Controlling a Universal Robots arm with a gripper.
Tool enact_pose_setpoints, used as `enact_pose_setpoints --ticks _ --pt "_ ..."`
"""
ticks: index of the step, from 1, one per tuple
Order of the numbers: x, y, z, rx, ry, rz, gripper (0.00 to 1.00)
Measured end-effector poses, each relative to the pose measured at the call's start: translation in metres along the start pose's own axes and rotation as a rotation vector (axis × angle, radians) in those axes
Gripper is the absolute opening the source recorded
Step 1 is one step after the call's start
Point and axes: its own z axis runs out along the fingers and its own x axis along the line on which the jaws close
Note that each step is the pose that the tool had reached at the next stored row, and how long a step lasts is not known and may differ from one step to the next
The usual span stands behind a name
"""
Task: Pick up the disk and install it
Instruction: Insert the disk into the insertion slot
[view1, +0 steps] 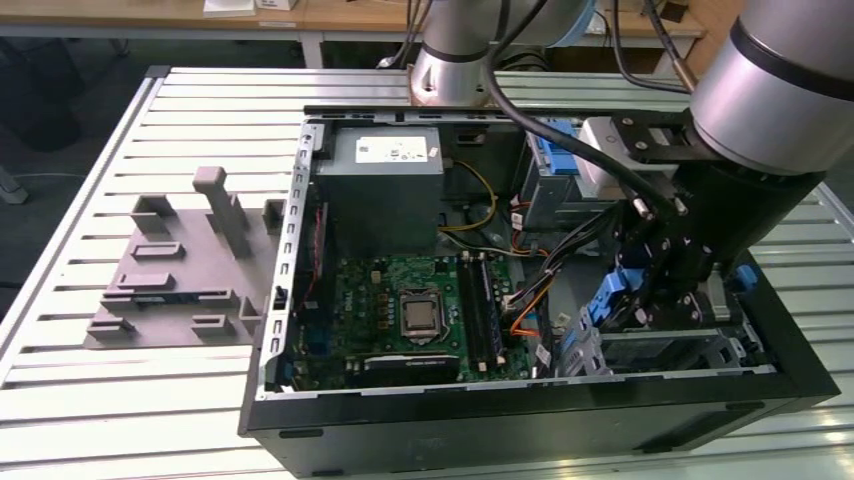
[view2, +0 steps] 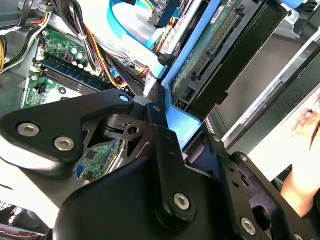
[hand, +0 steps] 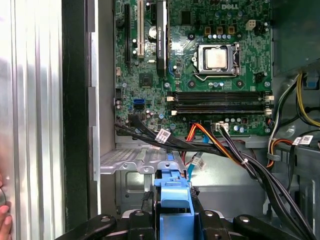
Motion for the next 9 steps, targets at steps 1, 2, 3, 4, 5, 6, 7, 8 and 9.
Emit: enact_pose_setpoints --ticks 1,2,3,4,5,6,7,8,9 --pt "0.0 0.0 0.0 0.0 0.0001 0.0 0.36" --pt "0.0 0.0 0.0 0.0 0.0002 0.0 0.36" --pt "0.0 0.0 0.0001 0.0 0.0001 0.0 0.36" --pt "0.0 0.0 0.0002 0.0 -0.0001 0.0 0.36" --pt "0.0 0.0 0.0002 0.0 -0.0001 0.0 0.38" --pt "0.0 0.0 0.0002 0.0 -0.0001 0.0 0.38" --pt "0.0 0.0 0.0003 0.0 -0.0001 0.0 0.44" --pt "0.0 0.0 0.0003 0.0 0.0 0.0 0.44" --pt "0.0 0.0 0.0003 0.0 -0.0001 0.0 0.44"
